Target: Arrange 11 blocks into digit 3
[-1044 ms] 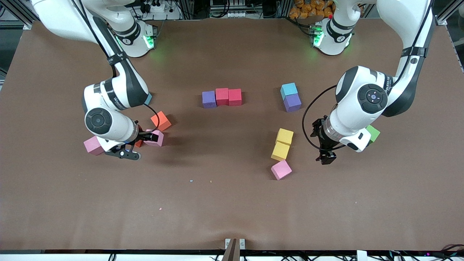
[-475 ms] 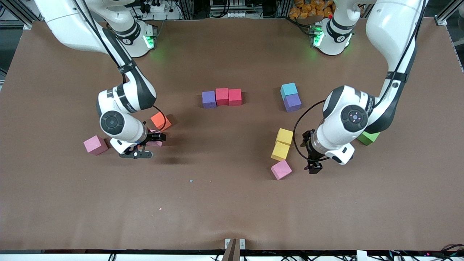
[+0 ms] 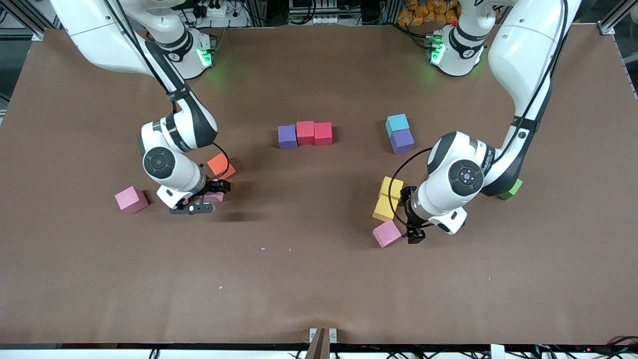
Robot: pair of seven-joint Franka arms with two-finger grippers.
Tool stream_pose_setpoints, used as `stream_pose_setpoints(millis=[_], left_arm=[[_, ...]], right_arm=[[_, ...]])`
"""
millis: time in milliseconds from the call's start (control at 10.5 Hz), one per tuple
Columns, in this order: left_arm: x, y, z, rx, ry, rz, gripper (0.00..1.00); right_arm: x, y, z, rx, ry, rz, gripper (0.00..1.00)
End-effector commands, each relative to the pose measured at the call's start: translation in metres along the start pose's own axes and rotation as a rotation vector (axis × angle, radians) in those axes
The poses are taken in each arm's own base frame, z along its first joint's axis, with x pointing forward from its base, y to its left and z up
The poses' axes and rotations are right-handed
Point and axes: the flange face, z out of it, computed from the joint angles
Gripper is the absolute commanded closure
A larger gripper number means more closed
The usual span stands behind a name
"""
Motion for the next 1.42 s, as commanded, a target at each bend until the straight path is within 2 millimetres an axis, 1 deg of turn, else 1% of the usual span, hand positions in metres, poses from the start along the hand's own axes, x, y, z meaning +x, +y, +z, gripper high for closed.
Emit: stream_pose_setpoints(millis=[0, 95, 190, 285, 380, 475, 570, 665, 760, 855, 949, 1139, 1234, 1329], left_arm=[[-0.016, 0.005, 0.006, -0.031, -0.056, -0.106, 0.00], [-0.018, 0.008, 0.012, -0.054, -0.079, -0.186, 0.00], [-0.014, 0.012, 0.012, -0.068, -0.091, -0.252, 0.00], [-0.015, 0.012, 0.012, -0.069, -0.095, -0.286, 0.00], [-0.014, 0.014, 0.014, -0.078, -0.110, -0.335, 0.00], [-0.012, 0.017, 0.018, -0.093, -0.129, -0.384, 0.00], [-0.011, 0.019, 0.024, -0.105, -0.146, -0.409, 0.00], [-0.007, 0.023, 0.027, -0.107, -0.158, -0.462, 0.00], [0.000, 0.028, 0.027, -0.112, -0.165, -0.545, 0.00], [0.007, 0.031, 0.031, -0.121, -0.155, -0.554, 0.00], [0.008, 0.031, 0.036, -0.118, -0.154, -0.556, 0.00], [-0.013, 0.026, 0.041, -0.124, -0.178, -0.543, 0.00], [-0.014, 0.026, 0.040, -0.123, -0.180, -0.543, 0.00], [-0.022, 0.021, 0.038, -0.121, -0.185, -0.536, 0.00]], right_arm=[[-0.013, 0.005, 0.007, -0.012, 0.029, -0.033, 0.10], [-0.014, 0.006, 0.010, -0.026, 0.033, -0.050, 0.37], [-0.014, 0.007, 0.012, -0.032, 0.032, -0.058, 0.73], [-0.013, 0.007, 0.010, -0.035, 0.038, -0.062, 0.87], [-0.007, 0.005, 0.003, -0.032, 0.053, -0.061, 1.00], [0.003, -0.002, -0.012, -0.028, 0.078, -0.056, 1.00], [0.008, -0.017, -0.025, -0.021, 0.089, -0.057, 1.00], [0.013, -0.038, -0.038, -0.025, 0.085, -0.028, 1.00], [0.015, -0.063, -0.047, -0.029, 0.075, 0.000, 1.00], [0.011, -0.091, -0.048, -0.025, 0.081, 0.018, 1.00], [0.002, -0.119, -0.042, -0.025, 0.078, 0.010, 1.00], [-0.013, -0.165, -0.038, -0.023, 0.078, -0.066, 1.00], [-0.029, -0.191, -0.036, -0.014, 0.068, -0.111, 1.00], [-0.041, -0.208, -0.031, -0.003, 0.054, -0.122, 1.00]])
